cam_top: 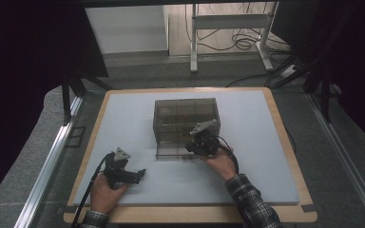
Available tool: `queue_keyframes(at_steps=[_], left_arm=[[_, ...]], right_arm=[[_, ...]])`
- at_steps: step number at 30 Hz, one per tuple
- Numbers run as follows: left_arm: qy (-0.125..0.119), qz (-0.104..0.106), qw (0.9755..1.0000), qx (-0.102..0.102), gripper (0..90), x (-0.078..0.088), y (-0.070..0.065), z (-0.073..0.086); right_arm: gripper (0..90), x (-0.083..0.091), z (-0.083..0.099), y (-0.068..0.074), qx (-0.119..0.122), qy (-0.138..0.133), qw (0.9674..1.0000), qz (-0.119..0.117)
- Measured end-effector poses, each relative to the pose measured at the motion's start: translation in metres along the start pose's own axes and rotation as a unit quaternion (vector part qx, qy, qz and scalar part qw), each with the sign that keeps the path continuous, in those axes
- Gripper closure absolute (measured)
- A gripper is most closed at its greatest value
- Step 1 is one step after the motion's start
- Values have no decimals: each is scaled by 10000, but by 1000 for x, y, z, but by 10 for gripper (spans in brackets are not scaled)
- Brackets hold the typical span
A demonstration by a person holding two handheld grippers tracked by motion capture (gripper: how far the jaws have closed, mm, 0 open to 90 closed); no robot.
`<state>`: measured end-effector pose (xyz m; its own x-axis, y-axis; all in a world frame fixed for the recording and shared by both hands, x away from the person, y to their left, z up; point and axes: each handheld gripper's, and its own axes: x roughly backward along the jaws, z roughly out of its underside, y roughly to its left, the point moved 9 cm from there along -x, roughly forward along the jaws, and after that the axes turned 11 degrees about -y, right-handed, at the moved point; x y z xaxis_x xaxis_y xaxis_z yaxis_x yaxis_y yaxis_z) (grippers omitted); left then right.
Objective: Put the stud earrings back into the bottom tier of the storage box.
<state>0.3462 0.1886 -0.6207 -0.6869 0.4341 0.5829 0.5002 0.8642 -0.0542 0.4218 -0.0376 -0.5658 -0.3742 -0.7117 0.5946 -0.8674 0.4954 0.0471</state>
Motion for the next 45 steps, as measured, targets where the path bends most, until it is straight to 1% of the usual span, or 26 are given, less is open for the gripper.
queue_keyframes(at_steps=[9,11,14,17,20,23,24,26,32,37,39,41,45], left_arm=[[0,0,10000,0,0,0,0,0],[1,0,10000,-1,0,0,0,0],[1,0,10000,-1,0,0,0,0],[0,-1,10000,-1,0,0,0,0],[0,0,10000,0,0,0,0,0],[0,-1,10000,-2,0,0,0,0],[1,-1,10000,-3,0,0,0,0],[1,-1,10000,-2,0,0,0,0],[2,-1,10000,-2,0,0,0,0],[2,-1,10000,-4,0,0,0,0],[2,-5,10000,-13,0,0,0,0],[-1,-1,10000,-21,0,0,0,0],[-24,-9,10000,5,0,0,0,0]], right_arm=[[834,-13,6,-5,42,148,9998,90],[797,-15,8,-8,-3,169,9998,124],[796,-15,7,-9,-20,156,9998,150],[796,-11,4,-10,-20,115,9998,158],[793,-4,0,-7,3,75,9999,127],[782,0,-2,-6,1,55,9999,109],[759,3,-2,-4,-63,31,10000,68],[753,5,-2,-4,-86,26,9999,53],[714,15,-2,1,-177,65,9998,-30],[685,24,-2,7,-136,138,9998,-73],[672,30,-1,11,-143,169,9996,-148],[672,36,-1,14,-118,214,9996,-169],[659,43,-1,17,-159,223,9994,-226]])
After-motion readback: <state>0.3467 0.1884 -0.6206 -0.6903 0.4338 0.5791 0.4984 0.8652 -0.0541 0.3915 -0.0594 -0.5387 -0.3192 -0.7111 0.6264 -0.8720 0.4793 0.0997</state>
